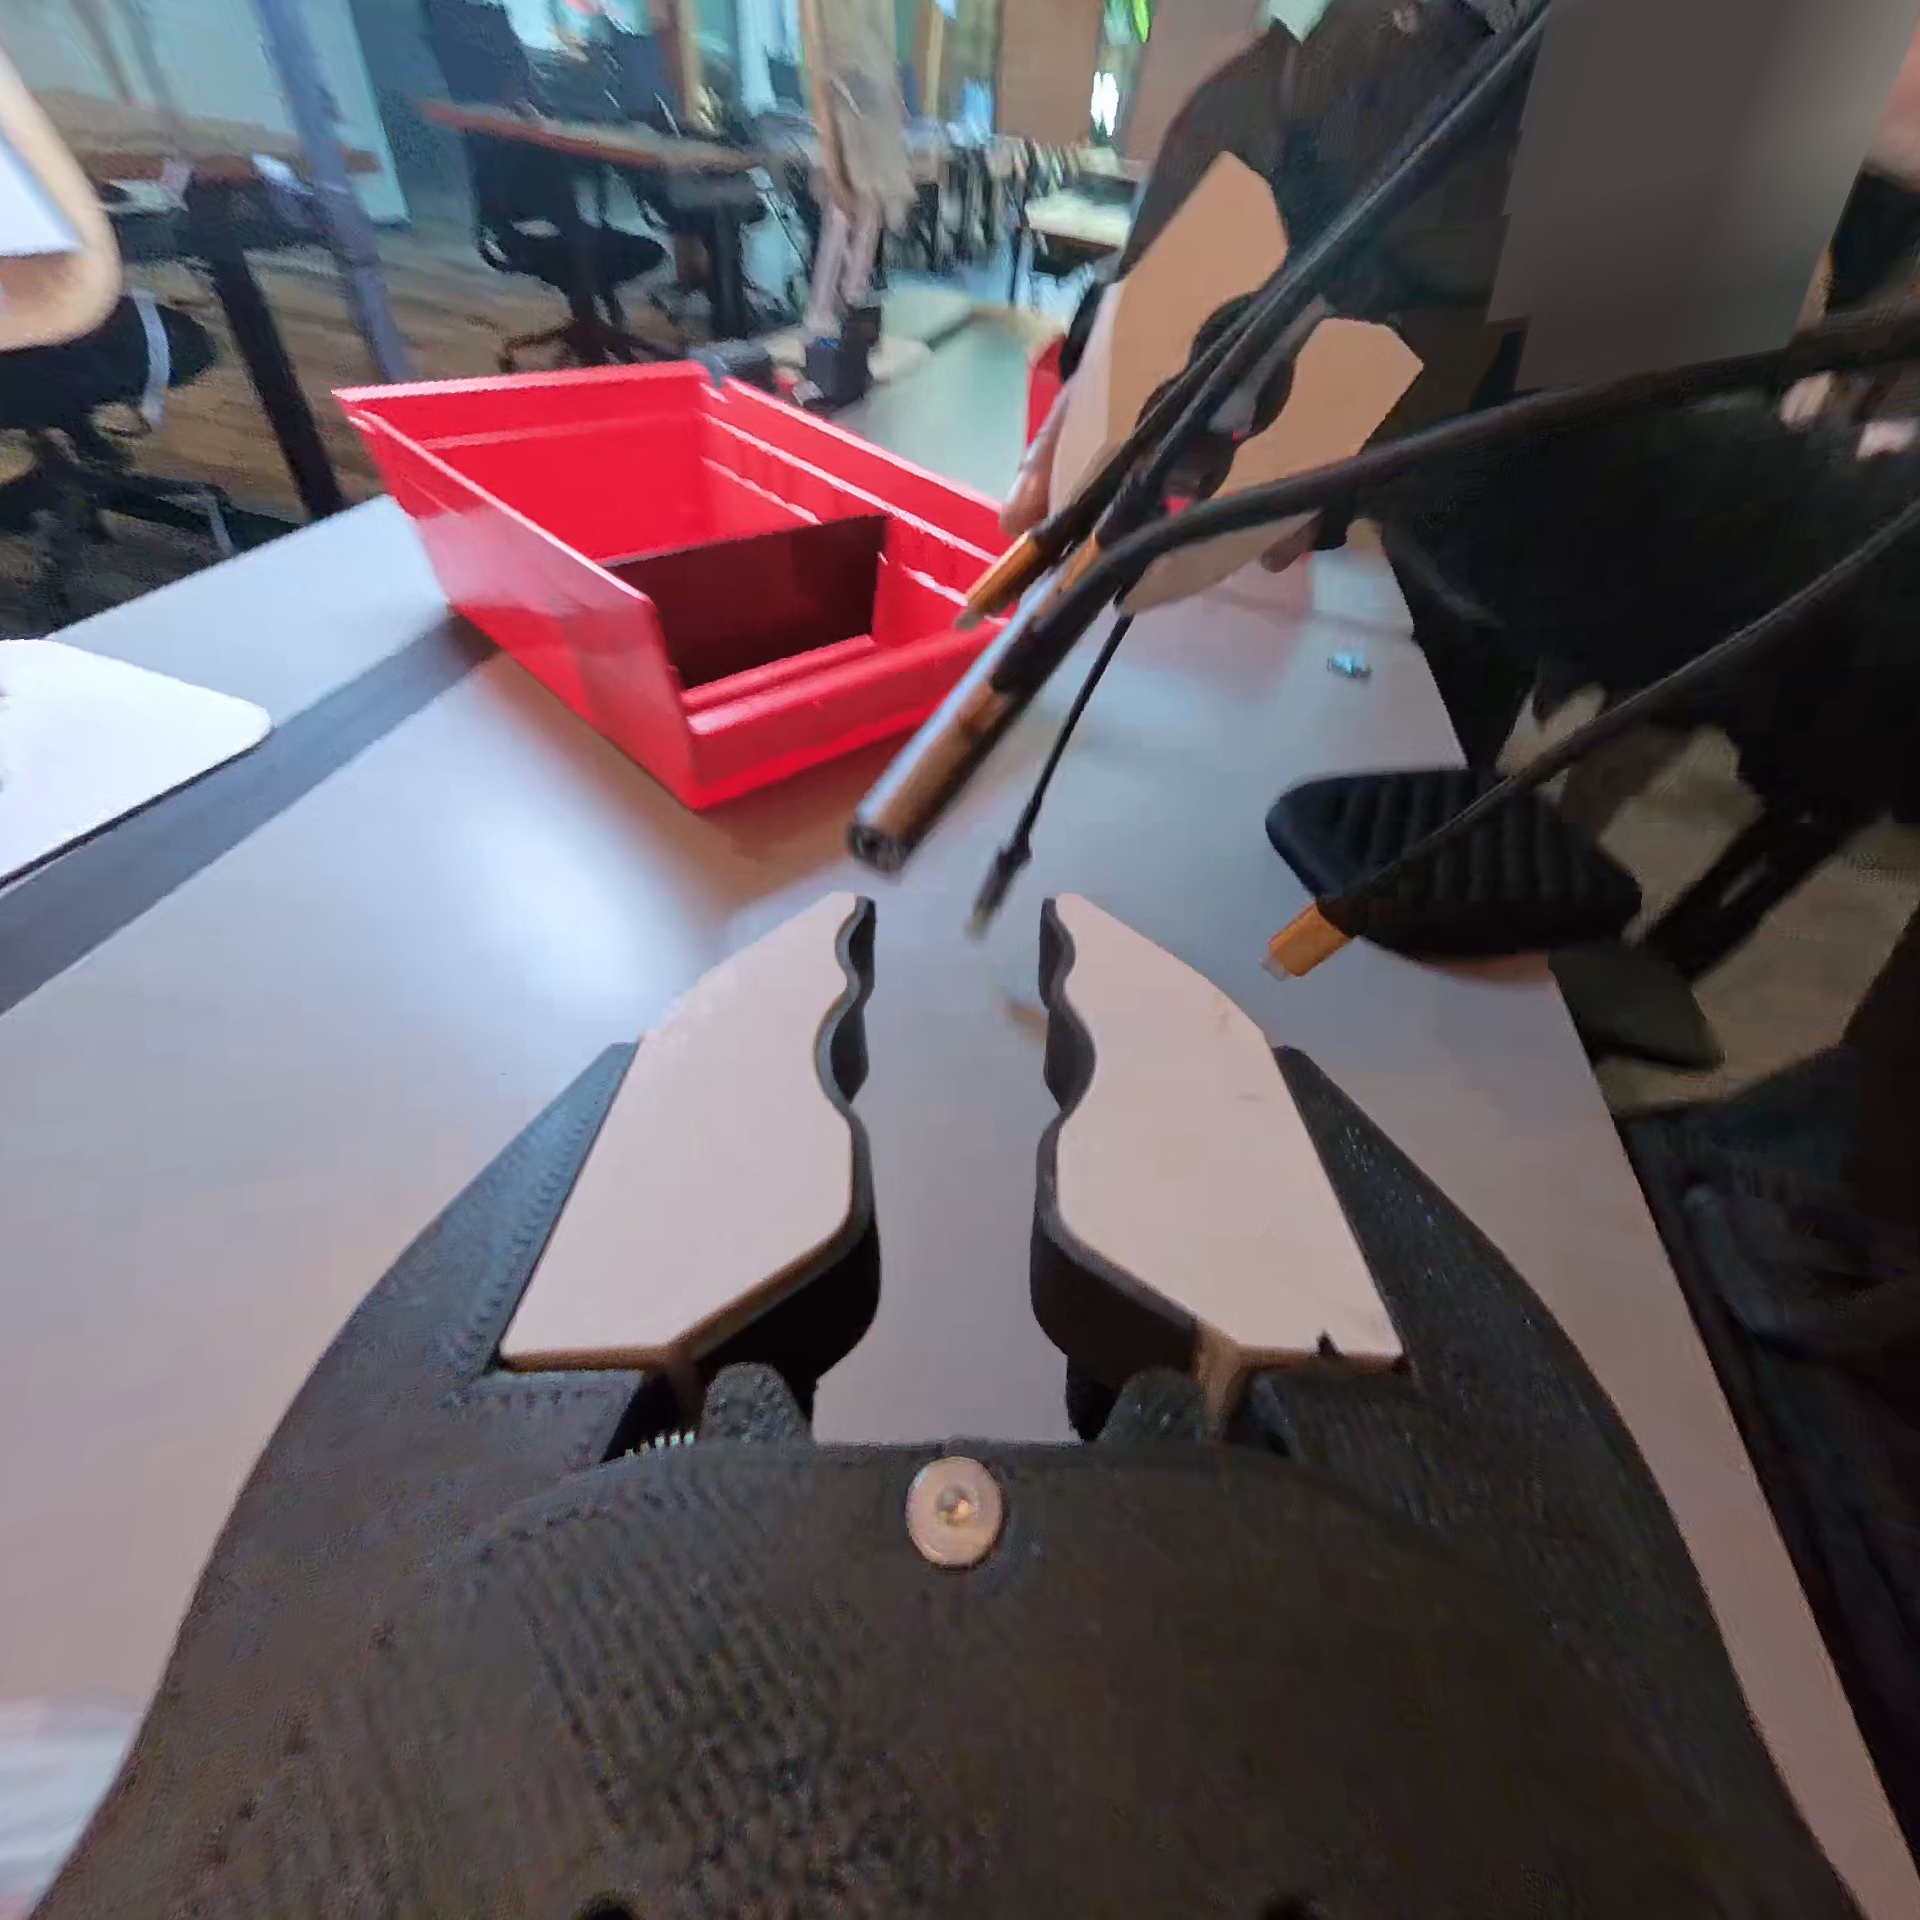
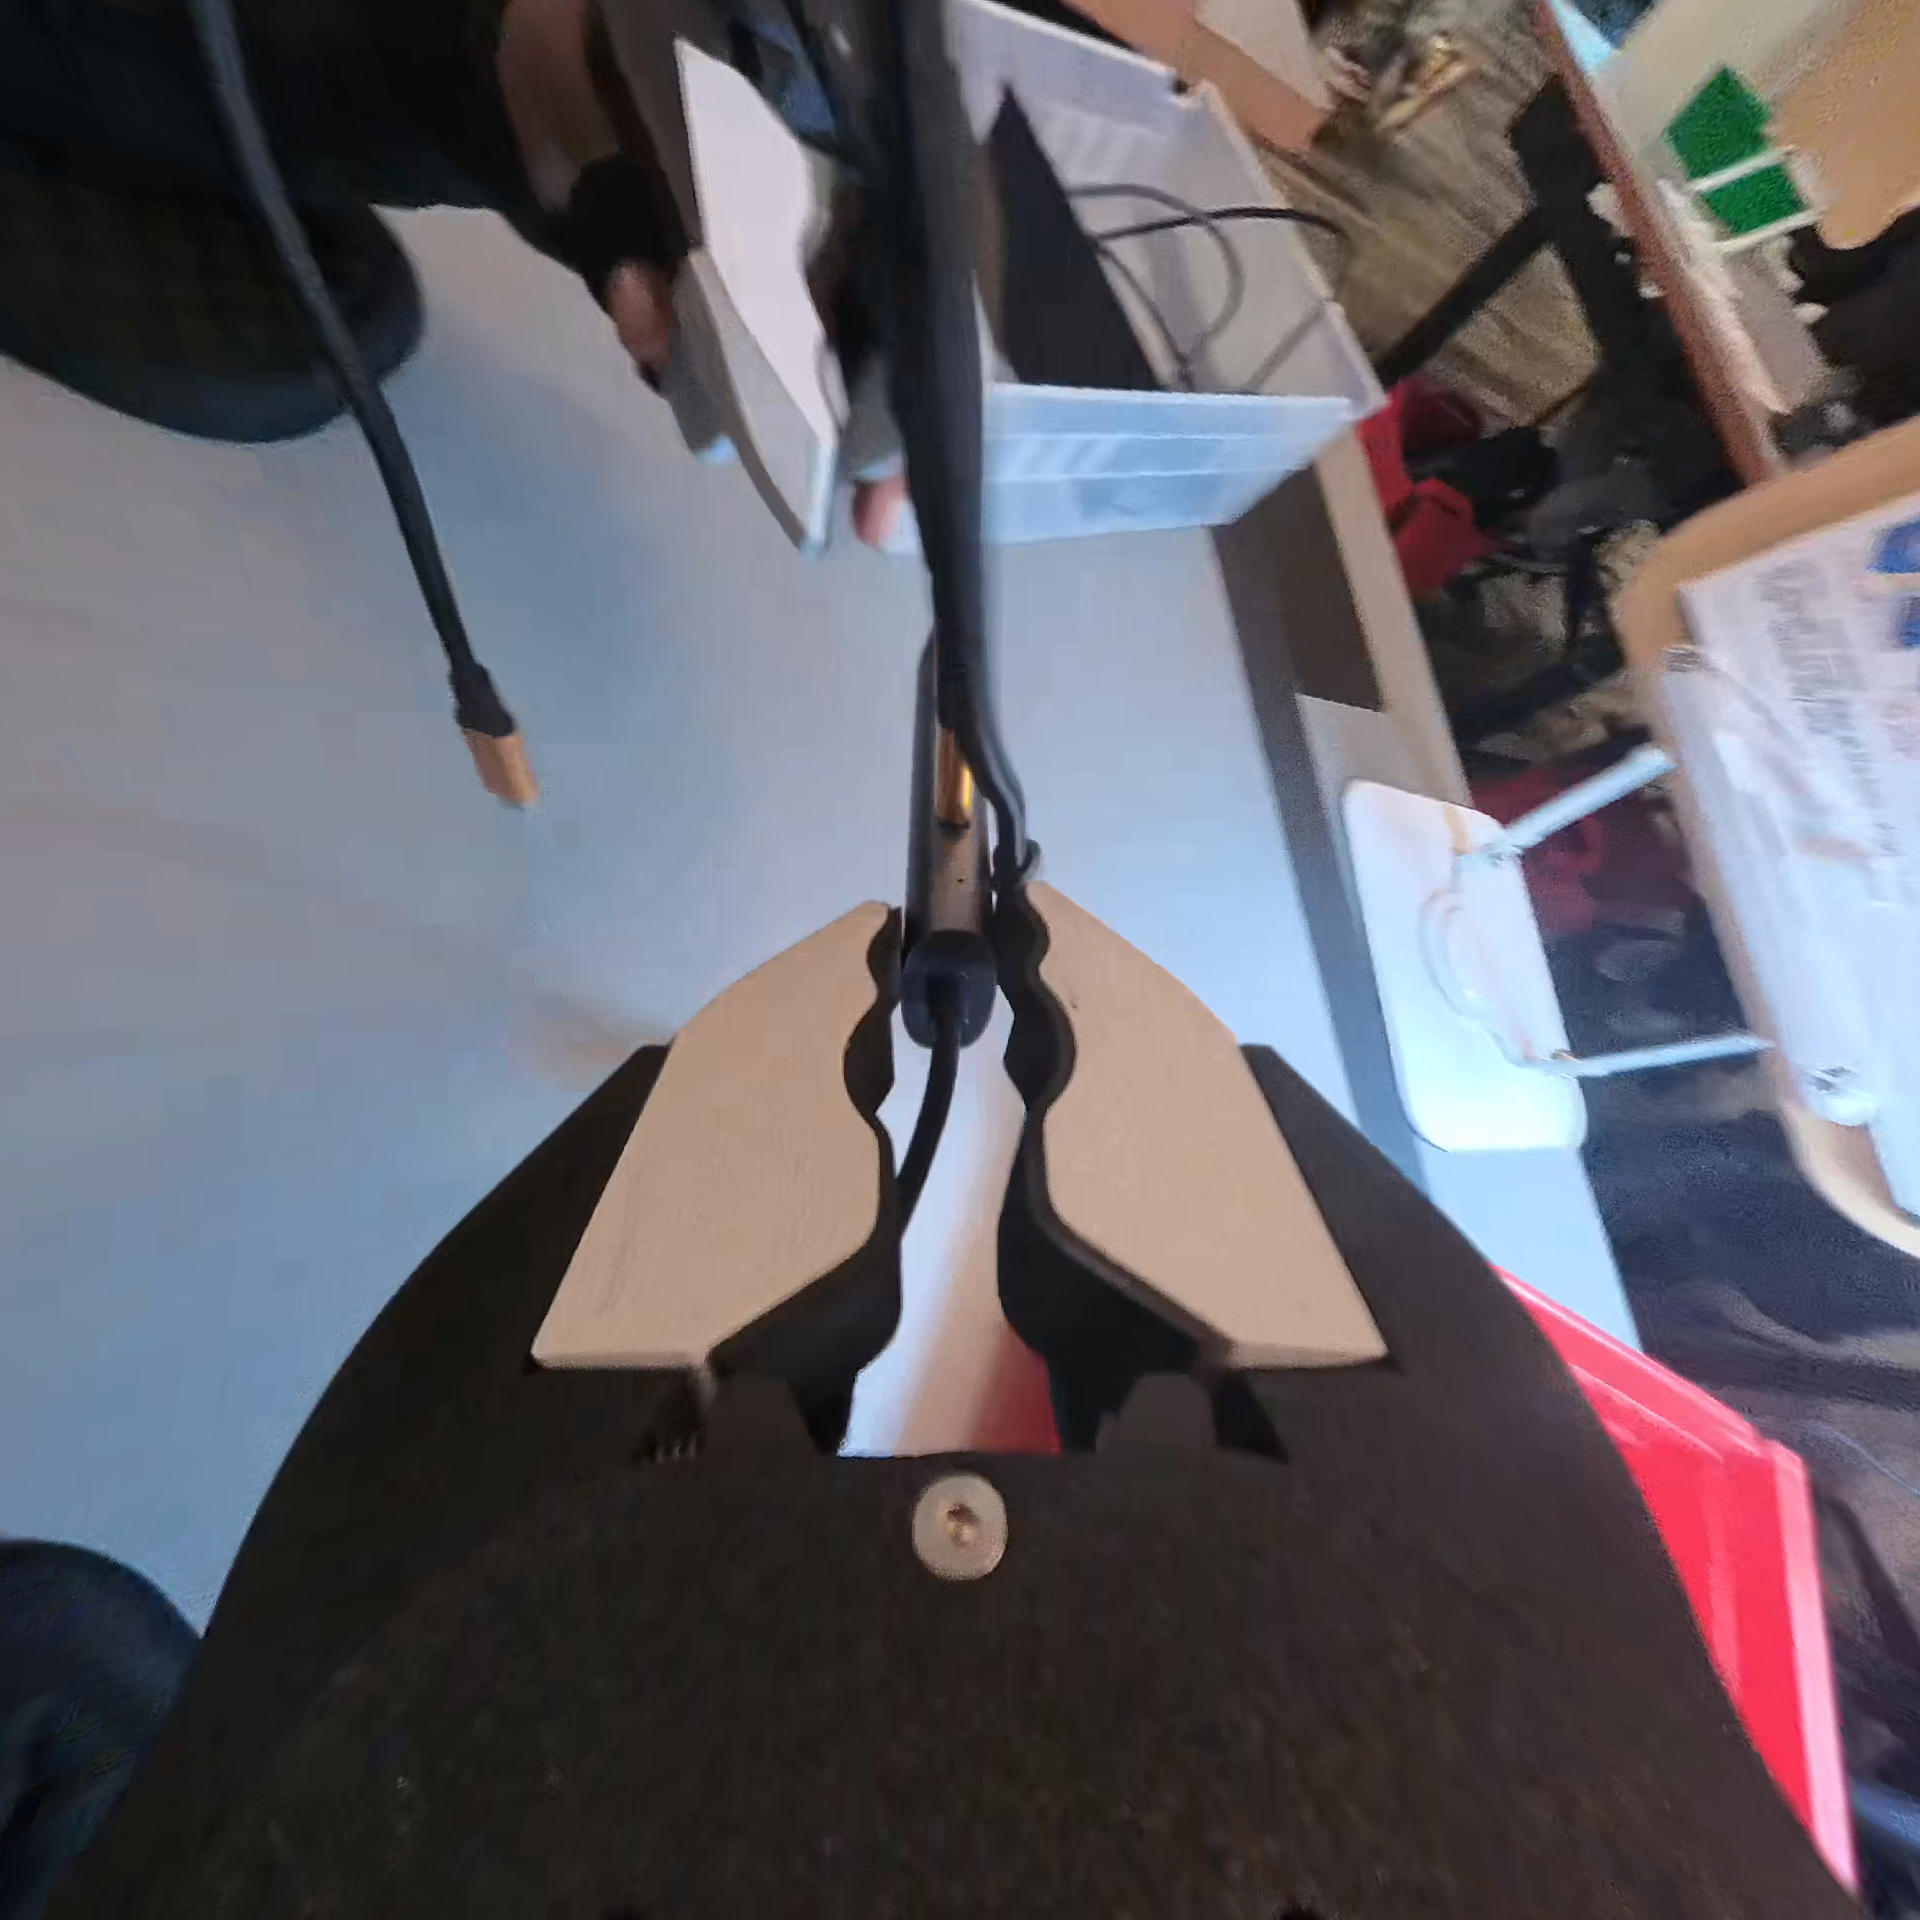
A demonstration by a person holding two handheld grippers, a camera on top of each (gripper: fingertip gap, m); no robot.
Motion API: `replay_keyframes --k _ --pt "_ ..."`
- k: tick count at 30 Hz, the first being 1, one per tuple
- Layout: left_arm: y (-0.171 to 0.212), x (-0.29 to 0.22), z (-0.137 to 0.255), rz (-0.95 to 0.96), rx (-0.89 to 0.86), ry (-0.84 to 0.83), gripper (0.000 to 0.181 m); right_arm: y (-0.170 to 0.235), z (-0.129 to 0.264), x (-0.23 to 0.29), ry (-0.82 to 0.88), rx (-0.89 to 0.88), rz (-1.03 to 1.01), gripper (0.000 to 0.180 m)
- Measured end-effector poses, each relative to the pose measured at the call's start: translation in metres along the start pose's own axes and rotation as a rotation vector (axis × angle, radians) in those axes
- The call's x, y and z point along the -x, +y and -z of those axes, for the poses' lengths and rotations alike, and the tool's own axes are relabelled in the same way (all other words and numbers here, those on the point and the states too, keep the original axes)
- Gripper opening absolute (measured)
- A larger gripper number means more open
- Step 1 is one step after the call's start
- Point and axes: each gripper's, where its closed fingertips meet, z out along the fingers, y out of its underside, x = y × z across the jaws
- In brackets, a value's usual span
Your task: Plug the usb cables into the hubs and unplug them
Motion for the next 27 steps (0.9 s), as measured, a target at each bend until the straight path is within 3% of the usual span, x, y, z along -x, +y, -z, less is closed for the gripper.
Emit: replay_keyframes --k 8,14,18,23,27 --pt "-0.001 0.027 0.017 0.080 -0.082 -0.079 0.027 0.019 0.079 -0.137 0.293 0.142 -0.013 0.017" --pt "0.009 0.032 0.012 0.078 -0.045 -0.099 0.027 0.093 0.100 -0.215 0.470 0.353 -0.040 0.017" --pt "0.014 0.035 0.013 0.088 -0.034 -0.107 0.027 0.125 0.113 -0.242 0.558 0.384 -0.076 0.017" --pt "0.020 0.043 0.013 0.120 -0.024 -0.105 0.027 0.118 0.151 -0.251 0.661 0.264 -0.125 0.017" --pt "0.028 0.049 0.009 0.150 -0.005 -0.099 0.027 0.125 0.179 -0.251 0.701 0.269 -0.139 0.017"
